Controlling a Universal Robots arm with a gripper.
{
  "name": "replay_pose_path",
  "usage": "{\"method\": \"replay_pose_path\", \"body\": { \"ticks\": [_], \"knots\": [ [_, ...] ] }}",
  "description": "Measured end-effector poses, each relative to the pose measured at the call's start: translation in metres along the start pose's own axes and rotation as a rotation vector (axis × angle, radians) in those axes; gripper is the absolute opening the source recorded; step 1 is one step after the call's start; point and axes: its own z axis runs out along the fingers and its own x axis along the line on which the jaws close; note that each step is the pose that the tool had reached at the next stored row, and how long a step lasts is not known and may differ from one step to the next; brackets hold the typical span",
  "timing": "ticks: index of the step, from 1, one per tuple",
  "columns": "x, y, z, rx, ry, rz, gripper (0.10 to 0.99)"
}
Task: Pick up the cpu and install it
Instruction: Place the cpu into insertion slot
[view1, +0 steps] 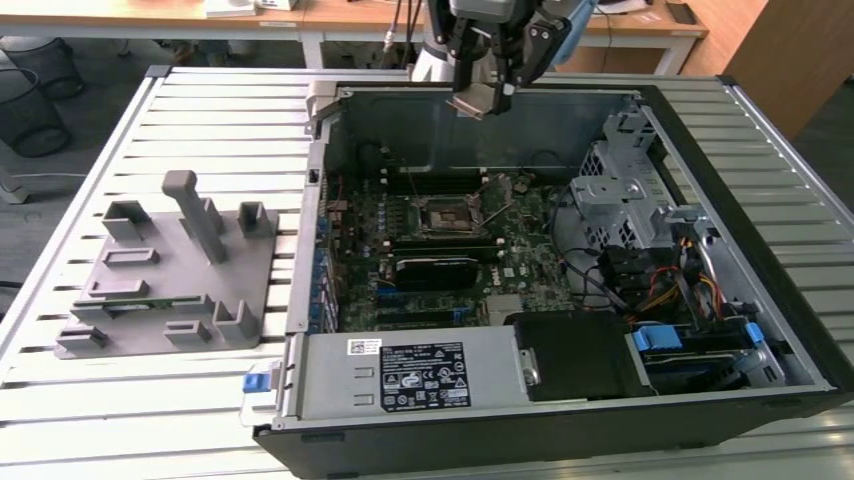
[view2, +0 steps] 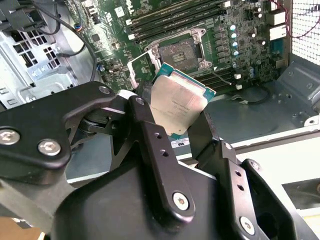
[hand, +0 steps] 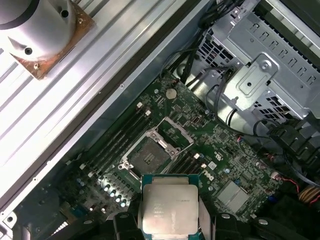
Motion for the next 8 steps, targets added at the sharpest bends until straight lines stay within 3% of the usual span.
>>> {"method": "replay_pose_path", "body": {
  "ticks": [8],
  "knots": [
    [0.0007,0.0006,0.0017,0.001,-0.0028,0.078,0.537]
  ]
}}
